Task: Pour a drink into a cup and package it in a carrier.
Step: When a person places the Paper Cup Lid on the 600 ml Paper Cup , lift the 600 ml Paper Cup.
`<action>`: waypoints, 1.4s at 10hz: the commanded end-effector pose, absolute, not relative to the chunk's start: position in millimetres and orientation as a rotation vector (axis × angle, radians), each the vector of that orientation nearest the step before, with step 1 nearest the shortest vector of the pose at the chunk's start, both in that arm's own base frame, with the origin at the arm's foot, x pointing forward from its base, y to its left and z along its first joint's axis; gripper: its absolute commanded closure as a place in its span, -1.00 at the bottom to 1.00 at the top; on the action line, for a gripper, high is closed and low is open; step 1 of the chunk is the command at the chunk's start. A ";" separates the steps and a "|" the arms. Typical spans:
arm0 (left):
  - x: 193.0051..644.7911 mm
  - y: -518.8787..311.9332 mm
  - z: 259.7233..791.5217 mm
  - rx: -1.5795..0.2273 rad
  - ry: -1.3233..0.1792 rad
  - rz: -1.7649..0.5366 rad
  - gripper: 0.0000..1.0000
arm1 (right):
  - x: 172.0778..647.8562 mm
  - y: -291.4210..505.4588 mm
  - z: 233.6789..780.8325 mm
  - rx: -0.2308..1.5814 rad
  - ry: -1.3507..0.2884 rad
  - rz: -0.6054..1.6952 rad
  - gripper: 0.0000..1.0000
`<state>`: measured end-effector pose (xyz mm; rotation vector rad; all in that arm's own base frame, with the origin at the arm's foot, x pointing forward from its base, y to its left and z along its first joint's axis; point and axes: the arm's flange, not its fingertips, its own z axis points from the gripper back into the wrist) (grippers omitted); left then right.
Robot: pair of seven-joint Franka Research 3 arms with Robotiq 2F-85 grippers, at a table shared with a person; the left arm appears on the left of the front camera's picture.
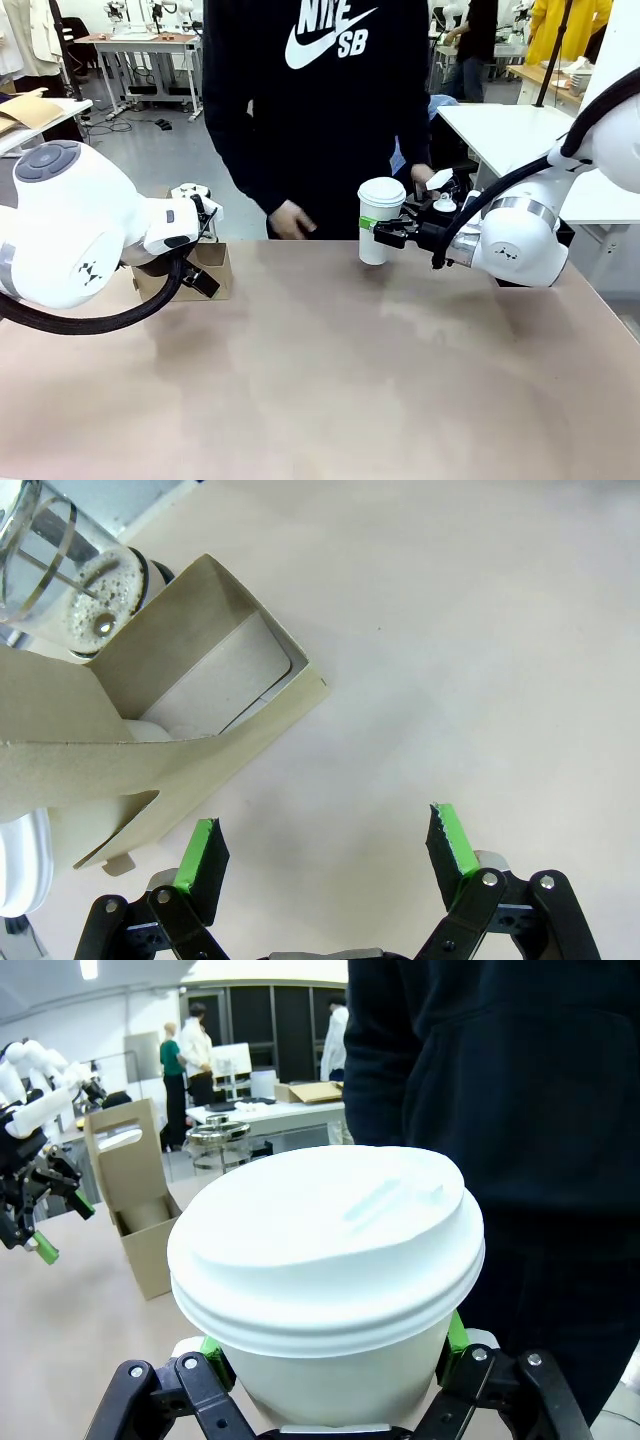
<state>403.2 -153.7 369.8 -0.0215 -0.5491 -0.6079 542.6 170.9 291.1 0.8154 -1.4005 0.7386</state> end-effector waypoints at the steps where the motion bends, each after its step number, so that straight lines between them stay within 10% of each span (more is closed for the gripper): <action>1: 403.4 -152.3 370.3 -0.024 -0.550 -0.605 -1.00 | 542.6 172.9 297.0 0.820 -1.413 0.734 -0.74; 14: 403.4 -152.3 370.3 -0.024 -0.550 -0.605 -1.00 | 541.5 167.5 308.1 0.811 -1.406 0.745 -0.74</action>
